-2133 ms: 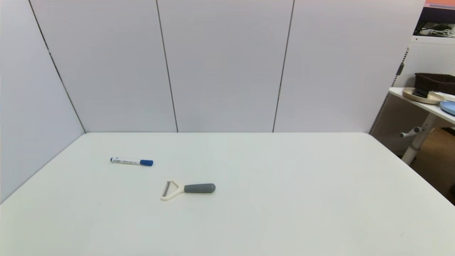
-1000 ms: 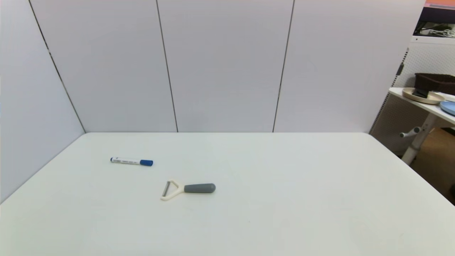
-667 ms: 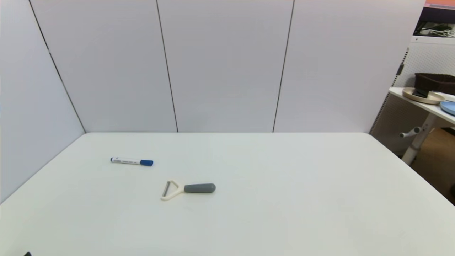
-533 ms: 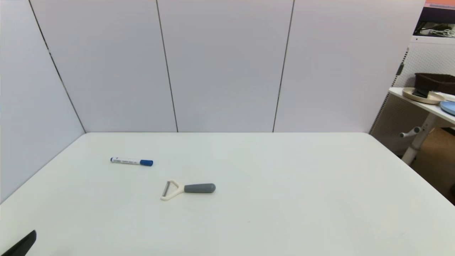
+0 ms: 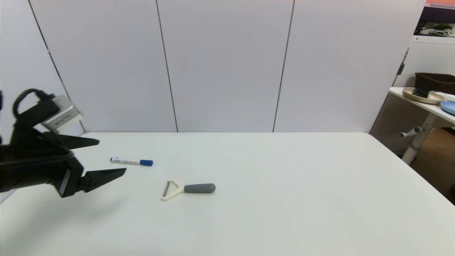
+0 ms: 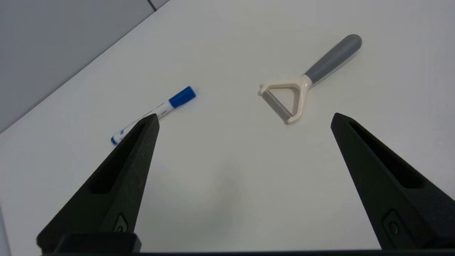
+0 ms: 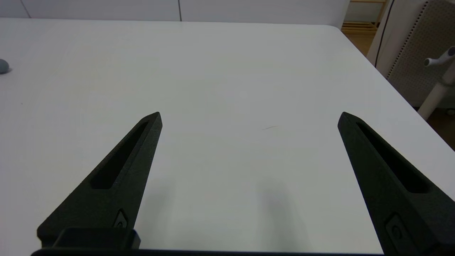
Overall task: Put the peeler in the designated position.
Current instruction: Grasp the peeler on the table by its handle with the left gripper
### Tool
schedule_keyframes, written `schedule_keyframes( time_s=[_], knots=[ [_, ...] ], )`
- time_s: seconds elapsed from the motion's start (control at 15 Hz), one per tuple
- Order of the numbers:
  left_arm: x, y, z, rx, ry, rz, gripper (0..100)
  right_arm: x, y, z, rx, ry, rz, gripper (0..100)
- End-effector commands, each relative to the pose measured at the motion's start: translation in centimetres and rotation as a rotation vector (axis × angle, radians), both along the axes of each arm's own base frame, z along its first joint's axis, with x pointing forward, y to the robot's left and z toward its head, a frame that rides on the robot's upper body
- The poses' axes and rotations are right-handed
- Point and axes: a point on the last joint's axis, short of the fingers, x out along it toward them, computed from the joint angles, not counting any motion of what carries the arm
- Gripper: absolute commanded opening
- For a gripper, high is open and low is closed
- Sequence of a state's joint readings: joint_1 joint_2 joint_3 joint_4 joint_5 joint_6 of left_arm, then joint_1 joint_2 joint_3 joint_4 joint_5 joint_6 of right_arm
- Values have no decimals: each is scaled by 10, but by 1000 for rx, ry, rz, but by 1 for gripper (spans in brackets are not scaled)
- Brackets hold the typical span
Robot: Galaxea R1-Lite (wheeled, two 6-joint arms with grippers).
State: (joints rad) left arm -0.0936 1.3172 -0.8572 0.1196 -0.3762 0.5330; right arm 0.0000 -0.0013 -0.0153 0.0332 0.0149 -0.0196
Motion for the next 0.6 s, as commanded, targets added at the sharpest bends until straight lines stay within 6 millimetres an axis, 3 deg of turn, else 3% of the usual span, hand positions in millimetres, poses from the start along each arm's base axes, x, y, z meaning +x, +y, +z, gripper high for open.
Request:
schedule_keyframes(
  time_s=[0.07, 0.33, 0.6],
  knots=[
    [101, -37, -46, 46, 137, -381, 100, 0, 0, 0, 0, 0, 0, 100],
    [133, -50, -65, 92, 174, -565, 100, 0, 0, 0, 0, 0, 0, 100],
    [141, -56, -97, 81, 233, -688, 100, 0, 0, 0, 0, 0, 0, 100]
  ],
)
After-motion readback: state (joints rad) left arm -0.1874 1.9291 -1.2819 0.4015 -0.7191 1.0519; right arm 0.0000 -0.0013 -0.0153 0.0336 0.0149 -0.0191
